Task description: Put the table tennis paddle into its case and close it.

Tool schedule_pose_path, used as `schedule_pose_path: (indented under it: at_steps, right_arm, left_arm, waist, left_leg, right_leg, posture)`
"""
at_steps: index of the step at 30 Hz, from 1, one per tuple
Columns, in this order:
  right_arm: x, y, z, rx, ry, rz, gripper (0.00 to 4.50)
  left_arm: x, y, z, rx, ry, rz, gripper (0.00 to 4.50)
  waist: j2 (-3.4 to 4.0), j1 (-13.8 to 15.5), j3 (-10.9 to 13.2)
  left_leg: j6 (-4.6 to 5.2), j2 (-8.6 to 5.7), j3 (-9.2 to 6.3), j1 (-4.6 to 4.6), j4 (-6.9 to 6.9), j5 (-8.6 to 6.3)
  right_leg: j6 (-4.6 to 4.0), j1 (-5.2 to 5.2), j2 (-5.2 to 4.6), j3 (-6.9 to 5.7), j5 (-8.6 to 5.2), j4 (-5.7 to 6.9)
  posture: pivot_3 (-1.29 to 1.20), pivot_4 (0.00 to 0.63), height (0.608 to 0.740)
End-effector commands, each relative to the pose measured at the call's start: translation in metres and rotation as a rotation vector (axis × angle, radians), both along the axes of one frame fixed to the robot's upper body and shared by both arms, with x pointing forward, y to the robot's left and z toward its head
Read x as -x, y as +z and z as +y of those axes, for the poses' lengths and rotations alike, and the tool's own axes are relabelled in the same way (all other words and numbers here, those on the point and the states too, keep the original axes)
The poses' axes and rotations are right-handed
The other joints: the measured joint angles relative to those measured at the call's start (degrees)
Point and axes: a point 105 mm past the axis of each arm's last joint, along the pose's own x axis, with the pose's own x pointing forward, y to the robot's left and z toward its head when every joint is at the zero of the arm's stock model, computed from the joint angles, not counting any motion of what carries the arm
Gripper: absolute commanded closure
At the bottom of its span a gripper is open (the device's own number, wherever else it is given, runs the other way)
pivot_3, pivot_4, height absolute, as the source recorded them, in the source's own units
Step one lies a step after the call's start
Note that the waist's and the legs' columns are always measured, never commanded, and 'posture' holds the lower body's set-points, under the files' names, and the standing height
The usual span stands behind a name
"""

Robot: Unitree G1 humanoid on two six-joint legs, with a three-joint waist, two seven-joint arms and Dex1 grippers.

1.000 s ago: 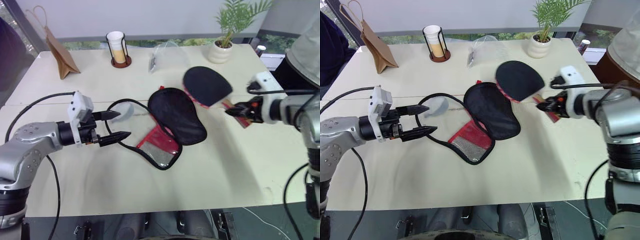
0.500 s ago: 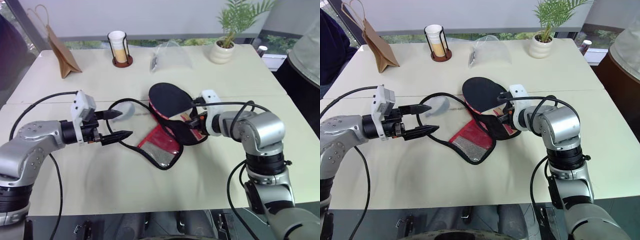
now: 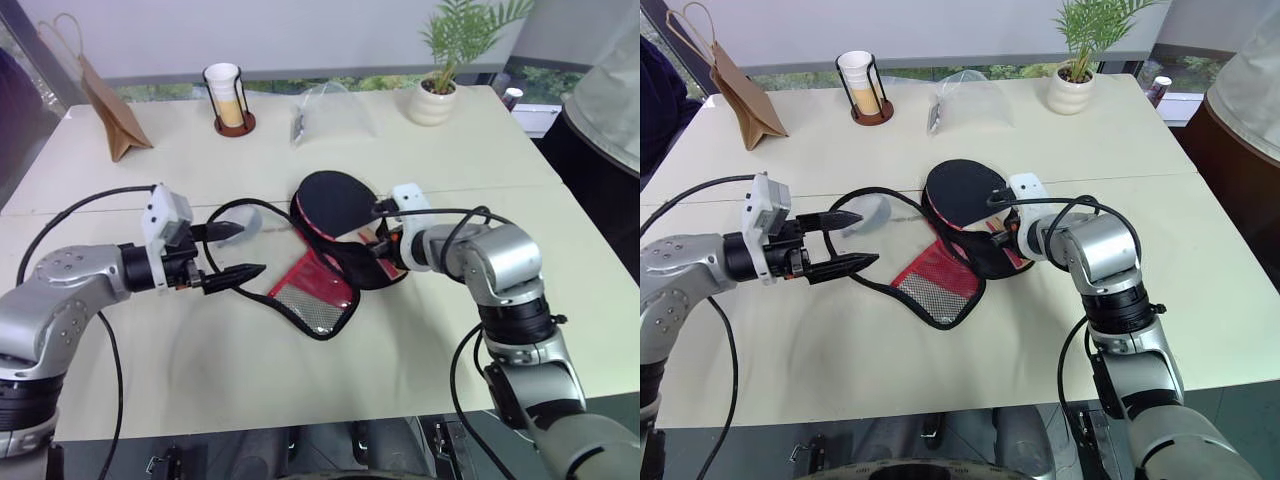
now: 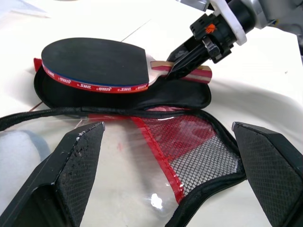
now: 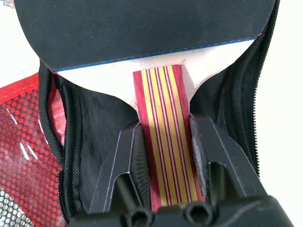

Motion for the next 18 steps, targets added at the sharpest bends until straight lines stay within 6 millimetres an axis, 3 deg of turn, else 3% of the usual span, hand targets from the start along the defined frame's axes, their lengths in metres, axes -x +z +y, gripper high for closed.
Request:
schedule_pose_path:
  at_steps: [1,4,5,11,14,18]
  right_arm:
    - [-0.007,0.016,0.007,-0.012,0.02,-0.076,1.82]
    - [-0.01,0.018,0.009,-0.007,0.029,-0.098,0.28]
    - [-0.01,0.02,0.01,-0.011,0.04,-0.104,0.03]
    - [0.017,0.062,0.019,-0.122,0.309,-0.217,0.03]
    - [0.038,0.072,0.006,-0.104,0.474,-0.256,0.03]
    - [0.038,0.074,-0.014,-0.056,0.5,-0.27,0.03]
  left_arm:
    - [0.004,0.012,0.0,0.004,-0.004,-0.053,0.0]
    - [0.005,0.012,0.001,0.004,0.002,-0.05,0.0]
    - [0.005,0.012,0.002,0.004,0.007,-0.049,0.0]
    - [0.018,0.008,0.032,-0.075,0.037,0.005,0.0]
    - [0.028,0.003,0.054,-0.144,0.053,0.059,0.0]
    - [0.041,-0.006,0.077,-0.223,0.067,0.124,0.0]
  waist:
    - [0.0,0.01,0.0]
    - [0.0,0.04,0.0]
    - [0.0,0.04,0.0]
    - [0.0,0.01,0.0]
    - [0.01,0.13,0.02]
    - [0.01,0.05,0.02]
  left_leg:
    - [0.0,0.0,0.0,0.01,0.0,0.0]
    - [0.0,0.0,0.0,0.01,0.01,0.0]
    - [0.0,0.0,0.0,0.01,0.01,0.0]
    - [0.01,0.0,0.0,0.03,-0.03,0.0]
    - [0.04,0.02,0.0,0.05,-0.05,-0.03]
    - [0.06,0.05,0.01,0.07,-0.01,-0.06]
  right_leg:
    - [0.0,0.01,0.0,0.0,0.0,0.0]
    - [0.0,0.02,0.01,-0.02,0.0,0.0]
    - [0.0,0.02,0.0,-0.02,0.0,0.0]
    - [0.0,0.0,-0.01,-0.03,0.0,0.0]
    - [0.0,0.04,-0.01,-0.08,-0.02,-0.06]
    - [-0.21,0.15,-0.1,-0.15,-0.15,-0.2]
  posture:
    - [0.0,0.15,0.734]
    - [0.0,0.15,0.734]
    - [0.0,0.15,0.734]
    - [0.0,0.15,0.734]
    - [0.0,0.15,0.734]
    - [0.0,0.15,0.734]
